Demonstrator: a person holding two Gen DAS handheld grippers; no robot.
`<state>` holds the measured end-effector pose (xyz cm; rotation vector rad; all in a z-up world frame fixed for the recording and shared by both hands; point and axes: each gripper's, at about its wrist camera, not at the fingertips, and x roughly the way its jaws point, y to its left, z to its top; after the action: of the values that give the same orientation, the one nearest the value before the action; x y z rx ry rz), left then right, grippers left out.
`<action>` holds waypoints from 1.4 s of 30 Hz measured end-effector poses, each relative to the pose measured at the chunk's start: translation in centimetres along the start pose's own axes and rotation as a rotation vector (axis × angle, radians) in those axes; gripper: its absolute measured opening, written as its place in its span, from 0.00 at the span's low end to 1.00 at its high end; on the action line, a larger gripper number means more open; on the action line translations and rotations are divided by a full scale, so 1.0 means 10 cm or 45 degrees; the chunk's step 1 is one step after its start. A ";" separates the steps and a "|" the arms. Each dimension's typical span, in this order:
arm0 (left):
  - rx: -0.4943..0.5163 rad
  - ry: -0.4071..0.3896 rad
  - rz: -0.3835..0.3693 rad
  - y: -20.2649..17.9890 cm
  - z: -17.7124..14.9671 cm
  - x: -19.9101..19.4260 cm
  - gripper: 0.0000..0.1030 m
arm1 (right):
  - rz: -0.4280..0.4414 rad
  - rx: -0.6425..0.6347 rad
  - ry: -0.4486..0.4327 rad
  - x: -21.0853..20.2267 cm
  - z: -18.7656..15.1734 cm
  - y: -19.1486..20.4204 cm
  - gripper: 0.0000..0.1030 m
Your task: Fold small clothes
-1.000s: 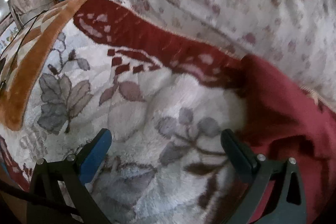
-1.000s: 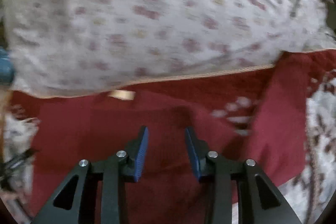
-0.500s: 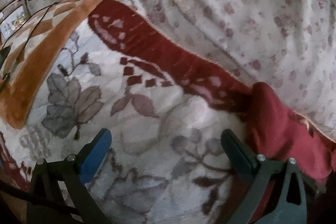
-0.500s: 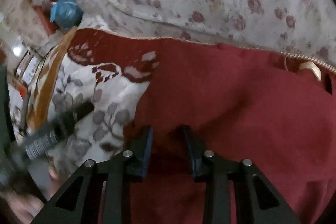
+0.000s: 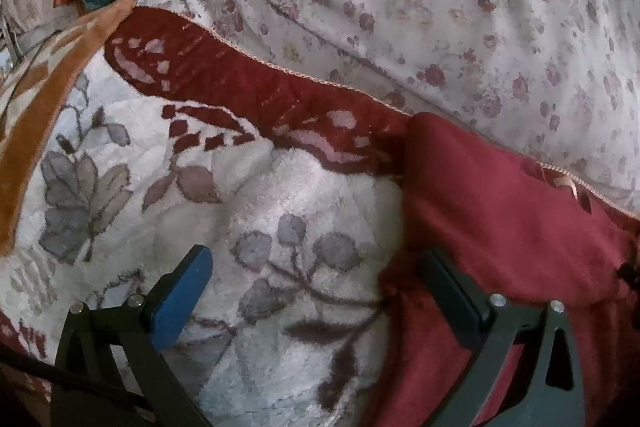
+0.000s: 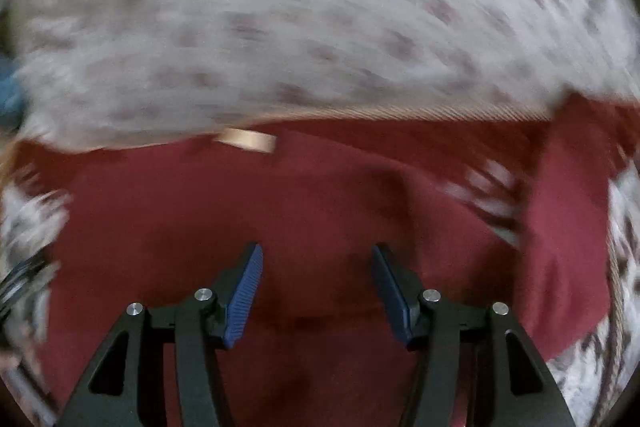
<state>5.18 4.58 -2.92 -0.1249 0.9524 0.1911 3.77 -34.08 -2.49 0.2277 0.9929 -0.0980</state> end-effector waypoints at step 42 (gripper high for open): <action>0.270 0.028 -0.051 -0.49 -0.34 -0.20 1.00 | 0.006 0.131 -0.168 -1.13 -0.29 -0.80 0.79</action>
<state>2.44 -1.07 -3.10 0.0495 0.9854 0.0510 -6.22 -41.45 4.25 0.3138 0.8571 -0.1578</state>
